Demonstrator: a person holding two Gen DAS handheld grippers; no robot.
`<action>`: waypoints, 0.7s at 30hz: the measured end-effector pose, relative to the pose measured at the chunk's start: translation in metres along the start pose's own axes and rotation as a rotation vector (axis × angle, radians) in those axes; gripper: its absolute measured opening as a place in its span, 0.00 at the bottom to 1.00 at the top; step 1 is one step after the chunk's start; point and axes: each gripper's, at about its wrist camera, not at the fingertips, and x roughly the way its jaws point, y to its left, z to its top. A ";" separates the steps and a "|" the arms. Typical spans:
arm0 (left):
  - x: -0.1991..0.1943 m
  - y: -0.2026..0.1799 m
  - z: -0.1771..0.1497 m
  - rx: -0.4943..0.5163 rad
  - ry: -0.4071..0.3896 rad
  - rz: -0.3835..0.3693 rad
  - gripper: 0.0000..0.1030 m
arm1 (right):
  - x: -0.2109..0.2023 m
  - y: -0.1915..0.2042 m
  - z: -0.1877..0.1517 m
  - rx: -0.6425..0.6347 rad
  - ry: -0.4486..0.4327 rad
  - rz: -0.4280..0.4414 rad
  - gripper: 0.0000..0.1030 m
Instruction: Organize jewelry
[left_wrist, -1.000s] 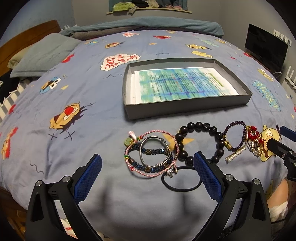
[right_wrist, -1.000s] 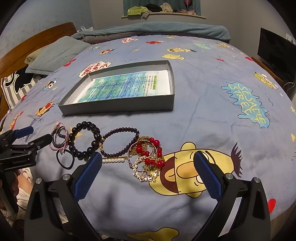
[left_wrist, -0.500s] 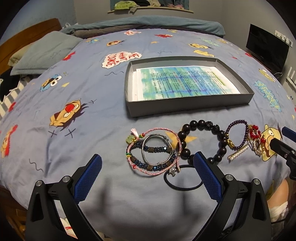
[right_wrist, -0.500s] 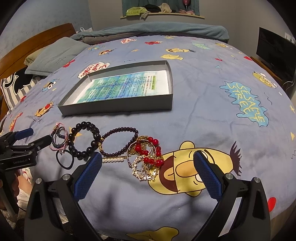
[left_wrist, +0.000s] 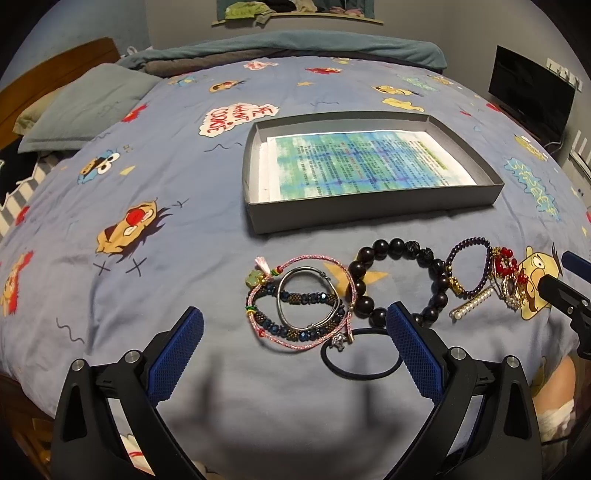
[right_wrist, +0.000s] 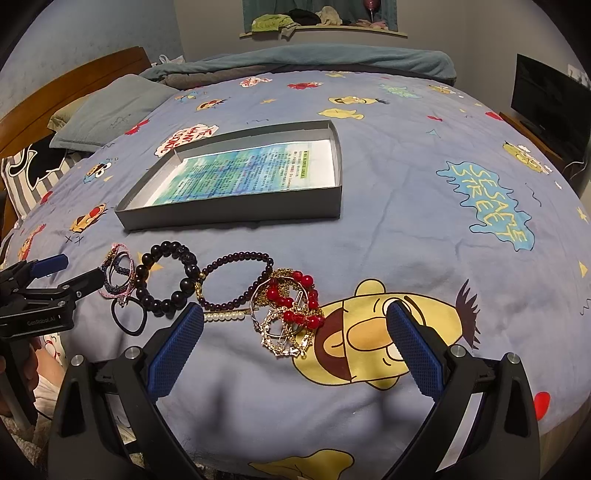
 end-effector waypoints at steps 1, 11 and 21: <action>0.000 0.000 0.000 0.001 0.001 -0.001 0.95 | 0.000 0.000 0.000 0.001 0.000 0.000 0.95; -0.001 -0.001 0.002 0.002 -0.003 -0.005 0.95 | -0.001 0.000 0.004 -0.005 -0.001 -0.005 0.95; 0.001 -0.001 0.003 0.008 0.001 -0.003 0.95 | 0.000 0.000 0.004 -0.003 0.003 -0.004 0.95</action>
